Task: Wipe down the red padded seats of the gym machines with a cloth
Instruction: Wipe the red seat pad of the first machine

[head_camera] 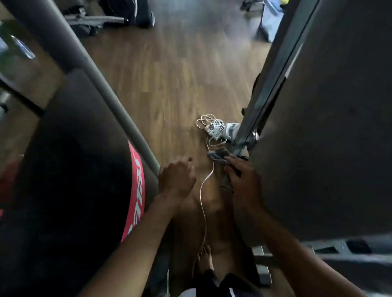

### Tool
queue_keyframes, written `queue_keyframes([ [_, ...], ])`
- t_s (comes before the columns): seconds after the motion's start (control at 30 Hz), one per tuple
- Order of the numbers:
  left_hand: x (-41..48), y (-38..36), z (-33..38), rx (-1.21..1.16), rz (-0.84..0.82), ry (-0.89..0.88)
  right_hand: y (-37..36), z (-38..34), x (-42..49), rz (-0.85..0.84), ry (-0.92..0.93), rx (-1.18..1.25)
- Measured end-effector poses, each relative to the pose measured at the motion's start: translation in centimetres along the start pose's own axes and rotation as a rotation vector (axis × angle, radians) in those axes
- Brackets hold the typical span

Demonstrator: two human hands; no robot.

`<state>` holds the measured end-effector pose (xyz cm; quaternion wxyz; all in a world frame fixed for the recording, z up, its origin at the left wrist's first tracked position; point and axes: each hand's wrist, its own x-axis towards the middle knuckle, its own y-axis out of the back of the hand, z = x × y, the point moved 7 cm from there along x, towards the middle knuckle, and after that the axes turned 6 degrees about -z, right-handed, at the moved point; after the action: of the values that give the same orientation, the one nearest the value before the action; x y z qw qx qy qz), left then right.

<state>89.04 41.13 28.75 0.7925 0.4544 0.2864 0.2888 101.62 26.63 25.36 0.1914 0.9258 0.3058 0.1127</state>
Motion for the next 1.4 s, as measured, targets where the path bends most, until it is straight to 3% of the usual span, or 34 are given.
queue_keyframes([
  [0.27,16.5,2.2,1.2,-0.01,-0.016,0.013,-2.3,0.1,15.3,0.072,-0.006,-0.034],
  [0.8,42.6,7.4,1.8,-0.044,0.023,-0.008,-8.6,0.0,42.0,0.025,-0.06,-0.031],
  [1.17,63.2,14.5,-6.7,-0.047,0.057,0.094,-22.6,-3.7,62.0,-0.084,-0.019,-0.023],
  [1.4,70.5,21.0,-15.6,-0.086,0.145,0.237,-33.8,-8.6,72.0,-0.253,0.104,-0.055],
])
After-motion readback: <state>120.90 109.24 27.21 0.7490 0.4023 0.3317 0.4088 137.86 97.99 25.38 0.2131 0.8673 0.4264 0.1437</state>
